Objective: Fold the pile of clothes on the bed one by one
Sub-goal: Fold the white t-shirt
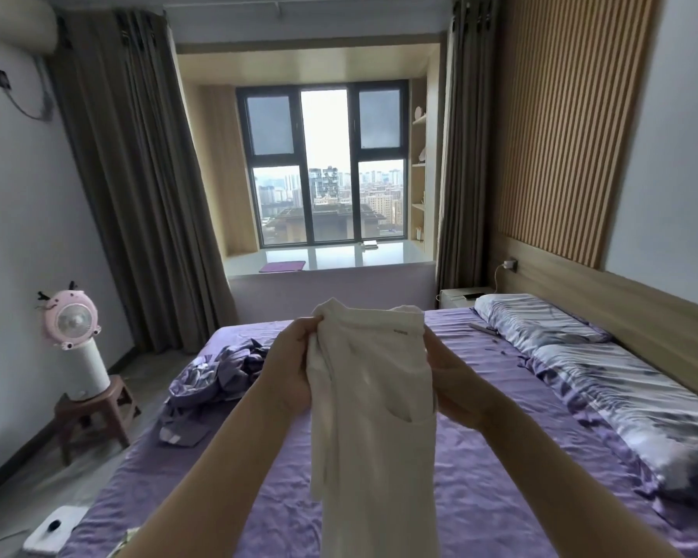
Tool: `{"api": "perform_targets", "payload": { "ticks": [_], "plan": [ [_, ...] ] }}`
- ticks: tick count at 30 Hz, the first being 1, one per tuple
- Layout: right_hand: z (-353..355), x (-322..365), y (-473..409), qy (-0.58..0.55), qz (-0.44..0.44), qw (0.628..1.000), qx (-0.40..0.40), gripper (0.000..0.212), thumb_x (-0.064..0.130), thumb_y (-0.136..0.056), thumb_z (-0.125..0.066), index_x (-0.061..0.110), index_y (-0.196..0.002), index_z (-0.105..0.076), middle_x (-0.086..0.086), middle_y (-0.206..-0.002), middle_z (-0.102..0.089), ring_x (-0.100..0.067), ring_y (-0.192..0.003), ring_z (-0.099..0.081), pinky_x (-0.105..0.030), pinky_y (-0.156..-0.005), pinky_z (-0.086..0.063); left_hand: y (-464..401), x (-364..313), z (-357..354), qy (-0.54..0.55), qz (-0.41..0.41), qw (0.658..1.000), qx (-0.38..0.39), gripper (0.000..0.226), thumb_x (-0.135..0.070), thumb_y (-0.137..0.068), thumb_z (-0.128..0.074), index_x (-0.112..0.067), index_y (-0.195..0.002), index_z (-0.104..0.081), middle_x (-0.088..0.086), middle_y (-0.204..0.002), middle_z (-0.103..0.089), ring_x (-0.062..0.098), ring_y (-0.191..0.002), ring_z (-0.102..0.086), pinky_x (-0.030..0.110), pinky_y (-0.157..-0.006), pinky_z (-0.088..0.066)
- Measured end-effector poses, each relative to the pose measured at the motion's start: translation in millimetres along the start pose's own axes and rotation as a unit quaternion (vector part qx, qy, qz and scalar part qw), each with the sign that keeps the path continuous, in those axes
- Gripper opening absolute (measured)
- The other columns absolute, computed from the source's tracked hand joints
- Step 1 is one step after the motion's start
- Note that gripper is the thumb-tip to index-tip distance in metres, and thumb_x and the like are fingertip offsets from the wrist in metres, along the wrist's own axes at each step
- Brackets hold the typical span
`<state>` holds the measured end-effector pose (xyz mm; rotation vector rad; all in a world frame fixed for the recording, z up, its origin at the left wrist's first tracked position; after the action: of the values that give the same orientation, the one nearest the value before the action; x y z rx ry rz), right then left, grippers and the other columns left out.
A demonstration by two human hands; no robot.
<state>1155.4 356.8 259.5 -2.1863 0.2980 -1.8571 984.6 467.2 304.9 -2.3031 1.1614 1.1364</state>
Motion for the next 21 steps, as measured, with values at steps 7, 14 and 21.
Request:
{"api": "perform_targets", "payload": {
  "ticks": [7,14,21],
  "plan": [
    [7.0,23.1,7.7,0.051,-0.006,0.988,-0.144,0.075,0.005,-0.076,-0.071,0.038,-0.136,-0.037,-0.007,-0.101,-0.067,-0.021,-0.092,-0.066,-0.029,-0.072,-0.053,0.9,5.1,40.0,-0.003,0.001,0.997,-0.073,0.025,-0.014,-0.095,-0.040,-0.004,-0.085,-0.061,0.011,-0.067,-0.068,0.021,-0.059,-0.067,0.028,-0.056,-0.057],
    [3.3,22.7,21.8,0.162,-0.118,0.961,-0.193,0.023,-0.003,-0.090,-0.047,0.000,-0.084,-0.070,-0.017,-0.078,-0.064,-0.025,-0.075,-0.066,-0.035,-0.068,-0.058,-1.9,13.9,44.6,-0.012,0.053,0.997,-0.051,0.027,-0.022,-0.094,-0.042,-0.003,-0.106,-0.059,0.017,-0.095,-0.060,0.029,-0.085,-0.058,0.043,-0.087,-0.045],
    [14.8,29.8,43.3,0.309,-0.161,0.929,-0.129,0.019,-0.008,-0.082,-0.059,0.000,-0.099,-0.062,-0.014,-0.091,-0.069,-0.015,-0.085,-0.069,-0.021,-0.075,-0.054,-11.1,4.7,53.5,-0.023,0.036,0.996,-0.075,0.025,-0.021,-0.096,-0.042,-0.004,-0.100,-0.060,0.014,-0.085,-0.062,0.026,-0.079,-0.059,0.033,-0.059,-0.058]
  ]
}}
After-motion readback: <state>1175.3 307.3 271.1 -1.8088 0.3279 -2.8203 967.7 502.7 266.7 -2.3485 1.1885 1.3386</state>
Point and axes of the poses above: each hand's wrist, its own y-axis away from the middle knuckle, its own z-axis out of the back of the hand, x = y × z, the point moved 2 cm from there along -y, towards the middle knuckle
